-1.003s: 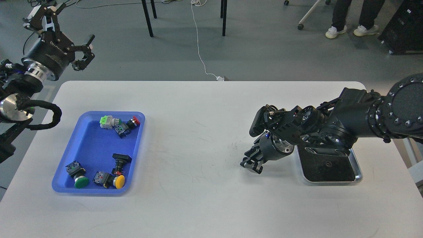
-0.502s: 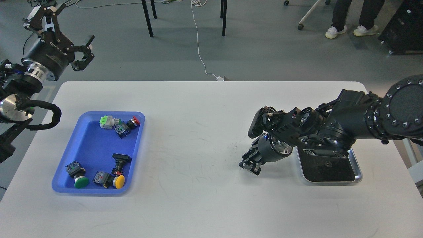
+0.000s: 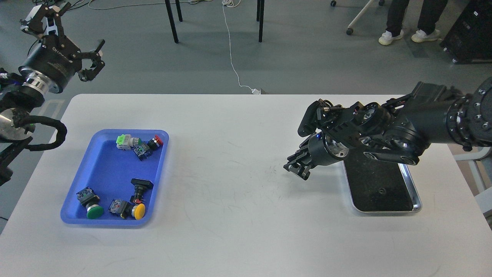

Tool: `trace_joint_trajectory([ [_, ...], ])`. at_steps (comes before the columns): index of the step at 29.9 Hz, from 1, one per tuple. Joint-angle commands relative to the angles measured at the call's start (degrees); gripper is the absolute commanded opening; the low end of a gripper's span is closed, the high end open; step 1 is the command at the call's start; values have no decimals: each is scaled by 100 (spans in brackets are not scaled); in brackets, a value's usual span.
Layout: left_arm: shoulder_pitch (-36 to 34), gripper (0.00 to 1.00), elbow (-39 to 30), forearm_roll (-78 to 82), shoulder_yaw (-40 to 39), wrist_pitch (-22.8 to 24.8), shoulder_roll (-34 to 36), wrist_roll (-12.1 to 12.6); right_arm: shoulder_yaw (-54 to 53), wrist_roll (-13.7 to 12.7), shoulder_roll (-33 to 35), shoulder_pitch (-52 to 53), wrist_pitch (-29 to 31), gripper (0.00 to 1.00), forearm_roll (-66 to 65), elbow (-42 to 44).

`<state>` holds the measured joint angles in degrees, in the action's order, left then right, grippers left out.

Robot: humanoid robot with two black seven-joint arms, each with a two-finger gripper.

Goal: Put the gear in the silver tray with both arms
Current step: 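Carry the gear into the silver tray and open the right gripper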

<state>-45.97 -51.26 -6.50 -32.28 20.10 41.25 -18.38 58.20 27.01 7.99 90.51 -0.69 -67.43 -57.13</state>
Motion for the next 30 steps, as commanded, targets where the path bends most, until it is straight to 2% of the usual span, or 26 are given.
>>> trace_joint_trajectory([
  [1,-9,98,-7,0,-15,-15,5,-8,51,-2,492,72,7,19,-94,-9],
  [12,0,98,-7,0,-15,-15,49,-8,68,-11,1881,-226,7,19,-1140,70],
  [22,0,98,-15,0,-15,-24,41,-17,69,-11,2040,-850,-10,19,-1263,404],
  [30,0,98,-15,0,-7,-32,49,-17,68,-11,2040,-992,-19,24,-1325,554],
])
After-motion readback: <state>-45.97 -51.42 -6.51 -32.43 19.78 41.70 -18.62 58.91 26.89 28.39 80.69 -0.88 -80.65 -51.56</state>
